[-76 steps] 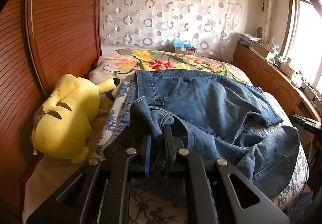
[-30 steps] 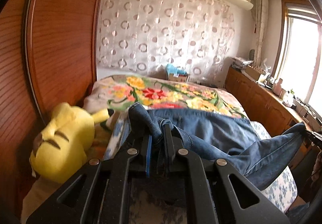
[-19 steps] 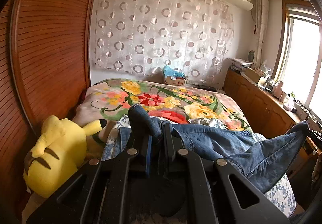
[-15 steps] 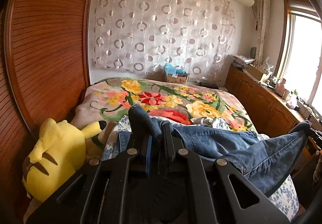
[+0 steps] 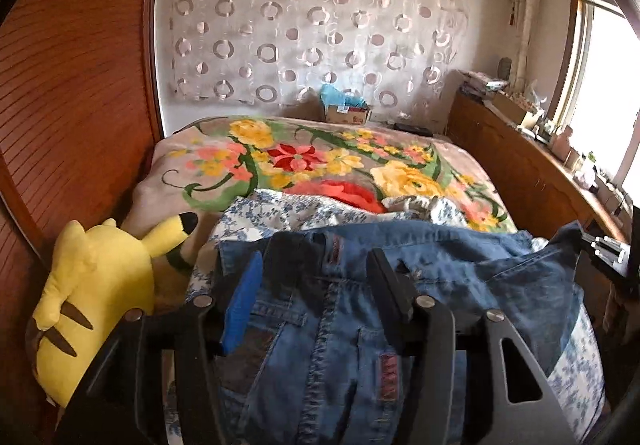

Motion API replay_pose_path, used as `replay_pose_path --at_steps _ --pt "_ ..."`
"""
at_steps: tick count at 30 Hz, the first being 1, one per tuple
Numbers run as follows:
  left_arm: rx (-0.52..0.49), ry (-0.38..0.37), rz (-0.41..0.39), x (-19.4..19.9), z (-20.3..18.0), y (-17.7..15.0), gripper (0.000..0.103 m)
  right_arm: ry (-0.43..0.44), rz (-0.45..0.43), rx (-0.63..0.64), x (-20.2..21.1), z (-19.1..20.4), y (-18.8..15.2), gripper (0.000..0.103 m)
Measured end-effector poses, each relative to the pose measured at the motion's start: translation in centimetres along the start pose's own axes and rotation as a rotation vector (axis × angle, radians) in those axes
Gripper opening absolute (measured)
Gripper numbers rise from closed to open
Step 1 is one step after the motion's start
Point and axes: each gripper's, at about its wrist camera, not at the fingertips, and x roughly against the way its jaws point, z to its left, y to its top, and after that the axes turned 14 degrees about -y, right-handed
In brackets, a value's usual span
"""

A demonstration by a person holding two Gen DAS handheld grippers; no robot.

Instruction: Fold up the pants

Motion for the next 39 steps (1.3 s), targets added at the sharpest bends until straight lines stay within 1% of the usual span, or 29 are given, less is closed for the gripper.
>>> replay_pose_path --at_steps 3,6,10,11,16,18,20,23,26,30,32,34,36,37,38,39 --pt "0.013 0.029 0.035 -0.9 1.6 -0.9 0.057 -0.007 0.005 -0.006 -0.1 0.4 0.7 0.008" --pt "0.047 0.041 0.07 -2.2 3.4 -1.8 0.057 -0.007 0.008 -0.005 -0.5 0.4 1.8 0.008" --pt "0.042 0.051 0.103 -3.9 4.5 -2.4 0.057 -0.011 0.018 0.013 -1.3 0.2 1.9 0.008" --pt "0.039 0.05 0.111 -4.3 4.7 -2.5 0.057 -0.008 0.02 0.014 -2.0 -0.2 1.9 0.008" --pt "0.012 0.038 0.143 -6.3 5.2 -2.4 0.057 -0.004 0.031 0.019 -2.8 -0.4 1.9 0.008" --pt "-0.006 0.03 0.153 -7.1 5.2 -2.0 0.054 0.001 0.038 0.022 -3.4 -0.4 2.0 0.008" --pt "-0.035 0.039 0.164 -8.0 5.0 -1.5 0.054 0.004 0.044 0.028 -3.5 -0.5 2.0 0.008" --pt "-0.052 0.051 0.194 -9.4 5.3 -0.9 0.054 0.008 0.054 0.03 -3.8 -0.6 2.0 0.008" --pt "-0.052 0.061 0.221 -10.5 5.9 -0.8 0.054 0.013 0.058 0.032 -4.0 -0.7 1.9 0.008" --pt "-0.033 0.053 0.283 -12.3 6.6 -1.4 0.053 0.021 0.065 0.032 -4.1 -0.7 1.7 0.008" --pt "-0.031 0.044 0.28 -12.4 6.6 -1.5 0.052 0.026 0.069 0.03 -4.3 -0.8 1.6 0.008" --pt "-0.027 0.023 0.284 -12.4 6.6 -1.5 0.046 0.03 0.072 0.028 -4.4 -0.8 1.6 0.008" --pt "-0.032 0.001 0.283 -12.3 6.5 -1.6 0.036 0.033 0.072 0.029 -4.5 -0.8 1.7 0.008" --pt "-0.04 0.003 0.28 -12.2 6.3 -1.7 0.033 0.034 0.071 0.026 -4.5 -0.8 1.7 0.008" --pt "-0.048 0.008 0.277 -12.1 6.1 -1.7 0.022 0.036 0.07 0.024 -4.5 -0.8 1.7 0.008" --pt "-0.055 0.015 0.275 -12.0 6.0 -1.7 0.007 0.037 0.069 0.021 -4.5 -0.9 1.8 0.008"
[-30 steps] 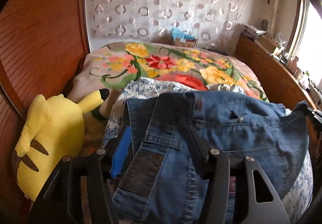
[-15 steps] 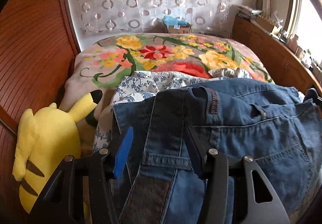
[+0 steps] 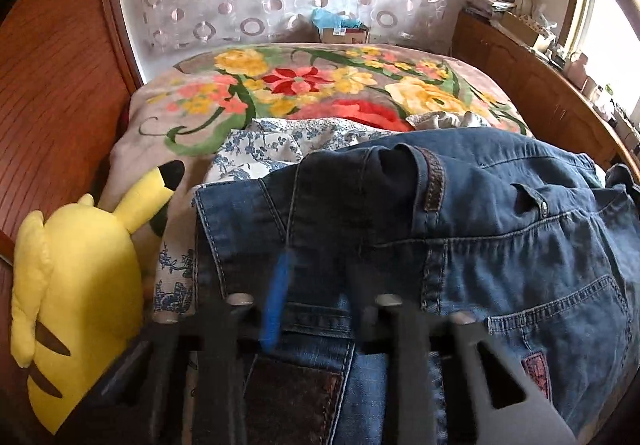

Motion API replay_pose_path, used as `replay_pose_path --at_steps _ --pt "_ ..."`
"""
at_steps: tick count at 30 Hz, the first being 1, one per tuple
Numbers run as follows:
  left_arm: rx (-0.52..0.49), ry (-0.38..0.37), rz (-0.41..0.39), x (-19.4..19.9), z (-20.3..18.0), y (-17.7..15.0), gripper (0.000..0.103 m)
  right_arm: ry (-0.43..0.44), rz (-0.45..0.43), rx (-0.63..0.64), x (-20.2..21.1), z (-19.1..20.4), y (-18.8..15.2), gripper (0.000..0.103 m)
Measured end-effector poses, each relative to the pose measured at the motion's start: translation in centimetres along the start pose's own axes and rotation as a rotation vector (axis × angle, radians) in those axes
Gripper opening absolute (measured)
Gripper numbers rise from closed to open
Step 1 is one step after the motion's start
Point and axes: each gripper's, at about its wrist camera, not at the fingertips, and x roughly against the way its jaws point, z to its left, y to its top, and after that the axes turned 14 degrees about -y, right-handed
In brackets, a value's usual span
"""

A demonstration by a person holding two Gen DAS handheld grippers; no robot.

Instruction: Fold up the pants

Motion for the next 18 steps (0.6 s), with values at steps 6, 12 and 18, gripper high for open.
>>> replay_pose_path --at_steps 6,12,18 --pt "-0.01 0.009 -0.059 2.5 -0.6 -0.4 0.002 0.003 -0.044 -0.014 1.3 0.0 0.2 0.008" --pt "0.022 0.031 -0.223 8.2 -0.4 -0.1 0.002 -0.006 -0.112 -0.039 3.5 -1.1 1.4 0.008" --pt "0.023 0.073 -0.299 10.9 0.3 1.3 0.002 -0.024 -0.175 -0.045 4.7 -1.3 3.0 0.008"
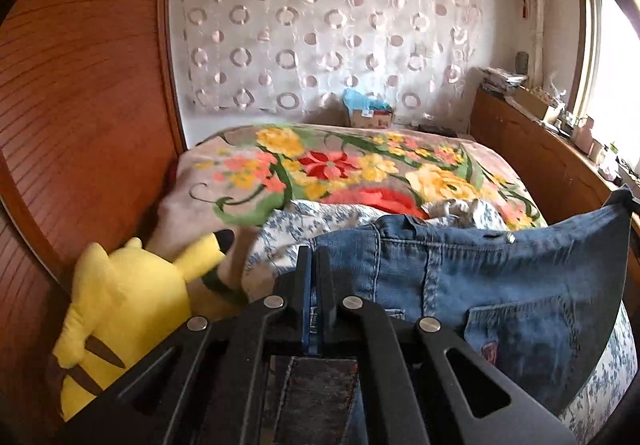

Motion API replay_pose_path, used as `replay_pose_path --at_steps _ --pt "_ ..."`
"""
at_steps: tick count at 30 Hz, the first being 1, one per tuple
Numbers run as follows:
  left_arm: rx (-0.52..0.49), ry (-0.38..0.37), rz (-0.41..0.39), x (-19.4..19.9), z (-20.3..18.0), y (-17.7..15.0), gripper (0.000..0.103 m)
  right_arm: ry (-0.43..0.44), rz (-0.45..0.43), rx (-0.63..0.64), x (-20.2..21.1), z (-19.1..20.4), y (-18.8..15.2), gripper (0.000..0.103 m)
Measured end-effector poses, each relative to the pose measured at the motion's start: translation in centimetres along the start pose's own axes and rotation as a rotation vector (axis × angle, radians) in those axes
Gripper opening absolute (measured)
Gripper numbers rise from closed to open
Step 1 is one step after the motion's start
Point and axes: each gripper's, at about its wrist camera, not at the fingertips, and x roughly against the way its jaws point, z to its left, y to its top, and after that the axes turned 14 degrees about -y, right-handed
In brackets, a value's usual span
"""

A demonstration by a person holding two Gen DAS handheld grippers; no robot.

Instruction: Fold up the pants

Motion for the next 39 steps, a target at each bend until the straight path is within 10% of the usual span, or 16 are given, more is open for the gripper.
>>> replay_pose_path --at_steps 9,12,21,39 --pt "0.039 0.034 0.033 -3.1 1.8 0.1 0.002 -0.029 0.077 0.0 -5.3 2.8 1.7 0.009" --pt "0.031 0.04 0.045 -2.8 1.4 -0.8 0.003 -0.037 0.129 0.005 -6.4 3.6 0.2 0.033" --pt "0.02 -0.037 0.049 0.9 -0.7 -3.5 0.057 0.008 0.191 -0.037 -3.8 0.8 -5.9 0.037" --pt "0.055 0.004 0.131 4.4 -0.6 -10.7 0.059 0.073 0.361 -0.071 -1.7 -0.6 -12.6 0.046"
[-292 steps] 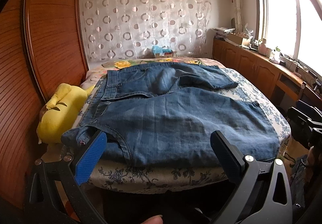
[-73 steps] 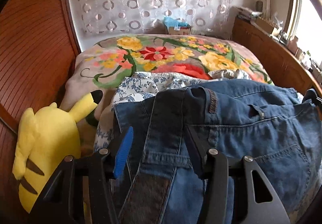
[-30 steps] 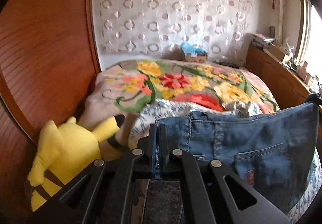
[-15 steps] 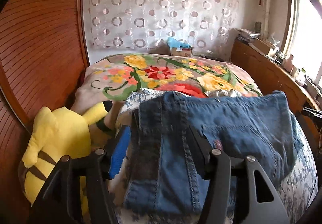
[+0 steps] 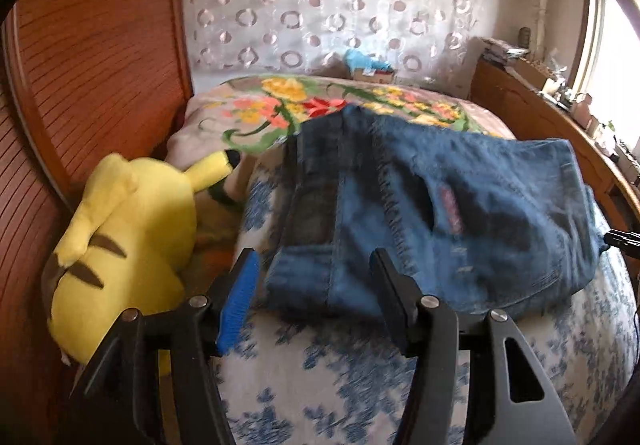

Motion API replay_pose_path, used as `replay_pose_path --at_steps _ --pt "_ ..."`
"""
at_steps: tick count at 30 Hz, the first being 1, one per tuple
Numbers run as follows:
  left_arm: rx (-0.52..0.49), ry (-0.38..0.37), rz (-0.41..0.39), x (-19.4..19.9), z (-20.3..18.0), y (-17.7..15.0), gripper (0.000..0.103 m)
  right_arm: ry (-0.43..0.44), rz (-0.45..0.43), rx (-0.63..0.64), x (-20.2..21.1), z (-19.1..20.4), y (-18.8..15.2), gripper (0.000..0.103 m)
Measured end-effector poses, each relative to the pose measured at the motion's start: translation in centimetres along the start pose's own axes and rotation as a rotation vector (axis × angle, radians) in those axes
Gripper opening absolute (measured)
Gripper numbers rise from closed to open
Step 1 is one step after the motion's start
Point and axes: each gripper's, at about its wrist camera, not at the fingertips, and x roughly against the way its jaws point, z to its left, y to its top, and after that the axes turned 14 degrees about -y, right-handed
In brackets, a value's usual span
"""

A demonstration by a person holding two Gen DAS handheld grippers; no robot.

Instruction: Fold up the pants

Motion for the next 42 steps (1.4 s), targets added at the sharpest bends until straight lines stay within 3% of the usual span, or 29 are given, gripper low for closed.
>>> replay_pose_path --at_steps 6,17,21,25,27,30,42 --pt "0.025 0.028 0.037 -1.3 1.6 -0.8 0.059 -0.01 0.03 0.008 -0.4 0.5 -0.1 0.046" --pt "0.022 -0.008 0.05 -3.3 2.1 -0.5 0.058 -0.007 0.029 0.027 -0.7 1.3 -0.2 0.046" --pt "0.006 -0.021 0.088 -4.3 1.7 -0.6 0.051 -0.007 0.017 0.033 -0.1 1.7 -0.6 0.046" --pt "-0.007 -0.032 0.092 -4.3 1.3 -0.6 0.037 -0.022 0.005 0.063 0.1 2.1 -0.7 0.024" --pt "-0.02 -0.049 0.091 -4.1 0.8 -0.6 0.022 -0.008 0.005 0.075 0.0 2.4 -0.6 0.019" --pt "-0.068 -0.013 0.098 -3.7 -0.4 -0.4 0.014 0.004 -0.005 0.073 -0.2 2.3 -0.5 0.016" --pt "-0.121 0.012 -0.047 4.3 -3.5 0.6 0.011 -0.051 -0.163 0.044 4.8 -0.9 -1.0 0.014"
